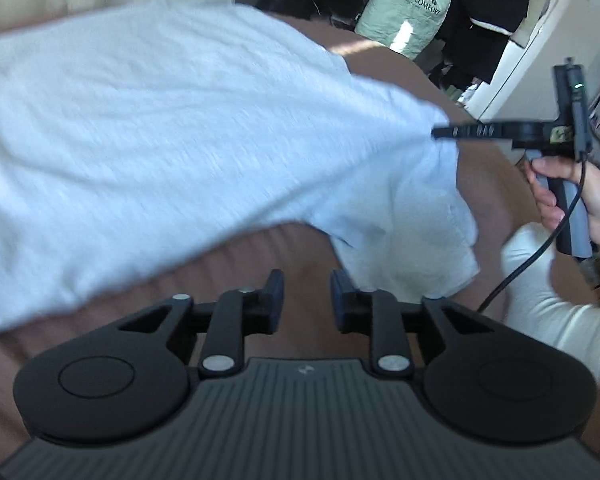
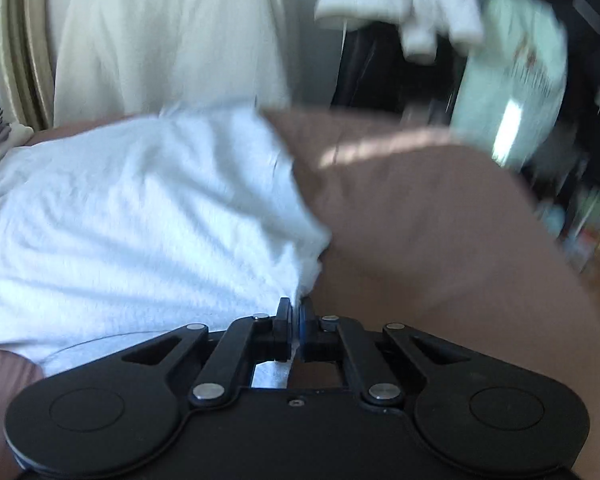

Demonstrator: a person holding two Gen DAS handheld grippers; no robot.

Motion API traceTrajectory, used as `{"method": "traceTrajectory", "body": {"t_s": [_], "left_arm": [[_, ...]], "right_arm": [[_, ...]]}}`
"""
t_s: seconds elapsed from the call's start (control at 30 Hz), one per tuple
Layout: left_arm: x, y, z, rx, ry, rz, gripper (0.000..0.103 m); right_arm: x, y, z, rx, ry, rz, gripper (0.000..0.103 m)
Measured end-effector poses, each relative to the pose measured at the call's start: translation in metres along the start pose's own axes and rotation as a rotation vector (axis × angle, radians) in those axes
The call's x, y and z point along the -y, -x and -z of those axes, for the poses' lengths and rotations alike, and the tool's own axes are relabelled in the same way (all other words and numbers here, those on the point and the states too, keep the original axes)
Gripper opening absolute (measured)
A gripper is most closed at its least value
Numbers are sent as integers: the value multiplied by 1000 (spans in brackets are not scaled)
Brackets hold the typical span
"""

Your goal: Fold clothes

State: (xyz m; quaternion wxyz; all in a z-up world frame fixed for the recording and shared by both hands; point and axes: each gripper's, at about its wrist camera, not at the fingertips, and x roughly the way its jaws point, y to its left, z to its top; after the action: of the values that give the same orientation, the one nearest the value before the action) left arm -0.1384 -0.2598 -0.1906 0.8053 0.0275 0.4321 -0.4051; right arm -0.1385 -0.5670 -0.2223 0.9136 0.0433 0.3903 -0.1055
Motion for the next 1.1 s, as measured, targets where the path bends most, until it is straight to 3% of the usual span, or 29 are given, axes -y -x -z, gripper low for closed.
{"method": "traceTrajectory", "body": {"t_s": [0.13,0.2,0.27,0.43,0.57,0.67,0.7,0.73,0.77,0.8,0.87,0.9,0.93,0.97,1.03,1.1], "left_arm": [[-13,0,-10,4,-57,-109,34],[-18,-2,-11,-30,-114,-150,34],[-19,-1,-5,-60,-215,-196,35],[-9,-13,4,-94,-457,-253,49],[-6,-28,-2,-52,-517,-272,58],[-16,-38,-16,-26,-442,-256,60],[-23,-39,-21,-11,-396,-235,51],[-29,-41,-26,4,-350,-215,25],[-35,-41,-30,19,-322,-188,14],[-39,-42,-32,23,-316,-172,5],[-42,-43,-34,22,-304,-168,3],[-43,-40,-35,29,-294,-161,3],[-41,-35,-36,33,-288,-157,3],[-39,-27,-36,42,-287,-154,3],[-32,-8,-35,73,-317,-167,3],[-25,14,-32,119,-385,-212,2]], "right_arm": [[6,-24,19,-111,10,-12,9],[20,-18,22,-102,-88,-44,29],[41,-9,24,-129,-217,-125,43],[87,16,34,-259,-476,-440,45],[79,36,46,-390,-361,-529,58],[53,38,60,-497,-208,-520,61],[44,36,63,-506,-173,-492,61],[36,31,66,-502,-153,-459,61],[28,25,68,-491,-138,-422,61],[20,20,71,-471,-122,-386,61],[6,16,71,-382,-101,-356,63],[-1,16,71,-337,-75,-358,41],[-9,17,70,-308,-24,-383,12],[-15,22,67,-282,16,-406,3],[-23,43,60,-225,77,-418,3],[-27,72,51,-202,146,-376,3]]}}
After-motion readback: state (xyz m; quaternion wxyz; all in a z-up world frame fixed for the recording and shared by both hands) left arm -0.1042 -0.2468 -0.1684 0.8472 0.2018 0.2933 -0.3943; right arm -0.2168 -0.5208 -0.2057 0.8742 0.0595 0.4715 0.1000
